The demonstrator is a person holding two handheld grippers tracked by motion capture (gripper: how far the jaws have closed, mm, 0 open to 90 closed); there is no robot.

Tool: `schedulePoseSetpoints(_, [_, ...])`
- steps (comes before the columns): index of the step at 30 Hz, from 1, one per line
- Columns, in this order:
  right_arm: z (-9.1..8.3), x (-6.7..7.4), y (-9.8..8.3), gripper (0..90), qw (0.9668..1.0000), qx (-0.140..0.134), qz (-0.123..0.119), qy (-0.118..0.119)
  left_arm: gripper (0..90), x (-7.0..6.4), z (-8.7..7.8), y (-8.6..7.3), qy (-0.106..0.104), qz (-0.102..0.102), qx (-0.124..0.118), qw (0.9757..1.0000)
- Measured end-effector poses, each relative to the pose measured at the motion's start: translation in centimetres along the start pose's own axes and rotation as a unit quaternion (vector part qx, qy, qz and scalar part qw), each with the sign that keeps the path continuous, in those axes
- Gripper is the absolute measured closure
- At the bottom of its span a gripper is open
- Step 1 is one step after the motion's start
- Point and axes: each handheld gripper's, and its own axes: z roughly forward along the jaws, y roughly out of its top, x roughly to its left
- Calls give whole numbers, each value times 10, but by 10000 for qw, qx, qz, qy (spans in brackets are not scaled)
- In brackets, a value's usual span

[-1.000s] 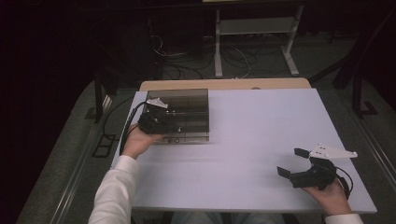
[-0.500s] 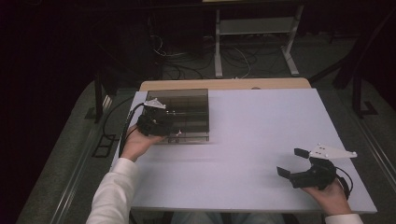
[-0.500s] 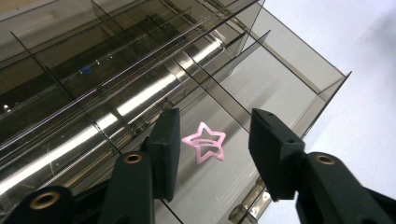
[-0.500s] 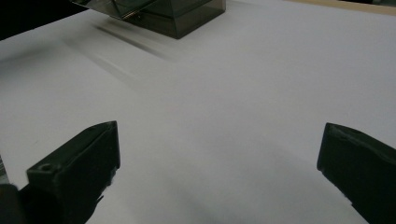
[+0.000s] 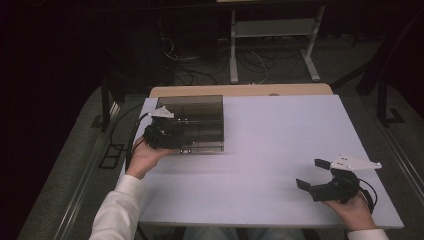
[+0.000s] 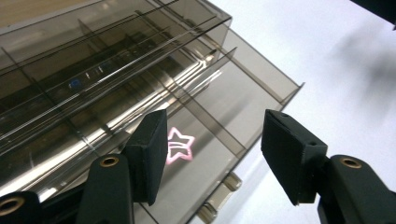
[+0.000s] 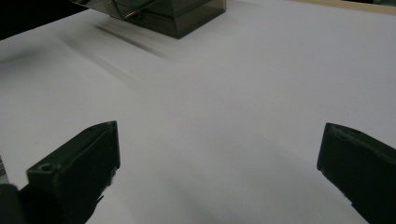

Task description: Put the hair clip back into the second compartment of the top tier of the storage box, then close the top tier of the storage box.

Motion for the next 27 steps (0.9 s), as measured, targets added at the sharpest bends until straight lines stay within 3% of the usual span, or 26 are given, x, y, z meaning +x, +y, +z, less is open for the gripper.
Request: schedulePoseSetpoints(27, [0, 0, 0, 0, 10000, -8, 14, -7, 396, -31, -7, -11, -292, 280, -276, 9988])
